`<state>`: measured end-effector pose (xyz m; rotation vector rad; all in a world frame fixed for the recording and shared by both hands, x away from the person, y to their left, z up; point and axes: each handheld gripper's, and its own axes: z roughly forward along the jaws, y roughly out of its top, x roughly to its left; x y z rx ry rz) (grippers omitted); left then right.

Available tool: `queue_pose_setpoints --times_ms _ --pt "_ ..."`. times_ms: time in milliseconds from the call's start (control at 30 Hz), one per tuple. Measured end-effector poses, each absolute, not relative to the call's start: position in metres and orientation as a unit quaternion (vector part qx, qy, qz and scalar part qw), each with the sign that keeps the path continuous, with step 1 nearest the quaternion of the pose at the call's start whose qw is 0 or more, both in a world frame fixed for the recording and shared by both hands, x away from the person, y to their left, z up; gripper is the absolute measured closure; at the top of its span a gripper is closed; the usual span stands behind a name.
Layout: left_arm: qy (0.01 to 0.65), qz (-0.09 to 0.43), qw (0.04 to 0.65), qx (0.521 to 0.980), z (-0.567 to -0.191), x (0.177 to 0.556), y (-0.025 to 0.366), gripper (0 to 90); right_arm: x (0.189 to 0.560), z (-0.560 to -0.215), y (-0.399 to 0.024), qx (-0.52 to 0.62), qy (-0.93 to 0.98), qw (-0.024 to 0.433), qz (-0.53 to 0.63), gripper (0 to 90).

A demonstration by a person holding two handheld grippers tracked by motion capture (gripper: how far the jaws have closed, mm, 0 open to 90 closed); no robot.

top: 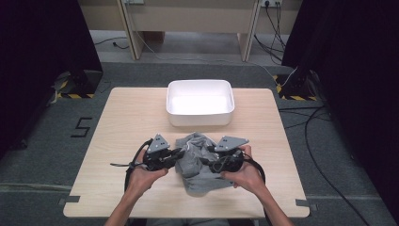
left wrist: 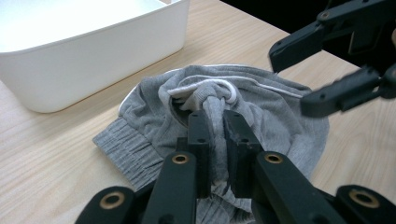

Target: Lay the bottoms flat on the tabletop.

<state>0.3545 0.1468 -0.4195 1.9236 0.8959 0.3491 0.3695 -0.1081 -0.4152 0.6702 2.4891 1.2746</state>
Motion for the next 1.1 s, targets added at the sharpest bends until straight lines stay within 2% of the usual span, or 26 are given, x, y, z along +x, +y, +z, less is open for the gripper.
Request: queue_pose_setpoints --times_ms 167,300,333,400,433,467,533,667,833,1000,1100 --pt "0.361 0.138 0.481 0.787 -0.419 0.354 0.148 81.2 0.374 -0.424 -0.092 0.223 0.865 0.120 0.433 43.3" --pt "0.353 0.136 0.485 0.789 -0.418 0.354 0.146 81.1 0.379 -0.431 -0.077 0.213 0.872 0.113 0.426 44.2" --pt "0.352 0.135 0.485 0.789 -0.417 0.353 0.146 81.0 0.381 -0.434 -0.074 0.210 0.874 0.111 0.424 48.4" --pt "0.352 0.134 0.487 0.788 -0.417 0.353 0.147 80.8 0.384 -0.439 -0.069 0.199 0.877 0.096 0.428 65.5" --pt "0.353 0.132 0.486 0.788 -0.417 0.353 0.149 80.5 0.385 -0.442 -0.067 0.199 0.876 0.089 0.430 71.4" --pt "0.356 0.126 0.490 0.786 -0.417 0.353 0.150 79.7 0.386 -0.443 -0.067 0.195 0.879 0.091 0.426 76.5" --pt "0.368 0.111 0.506 0.772 -0.418 0.354 0.156 73.4 0.386 -0.443 -0.069 0.193 0.878 0.091 0.429 80.8" --pt "0.409 0.096 0.547 0.724 -0.417 0.356 0.175 54.3 0.384 -0.432 -0.084 0.207 0.865 0.106 0.444 82.8" --pt "0.455 0.102 0.543 0.698 -0.427 0.357 0.198 49.0 0.386 -0.408 -0.106 0.228 0.840 0.120 0.478 83.8" --pt "0.482 0.088 0.516 0.703 -0.453 0.357 0.196 45.3 0.386 -0.389 -0.118 0.244 0.819 0.138 0.501 84.1" --pt "0.469 0.087 0.507 0.718 -0.467 0.357 0.185 43.0 0.385 -0.382 -0.121 0.251 0.812 0.150 0.506 84.3"
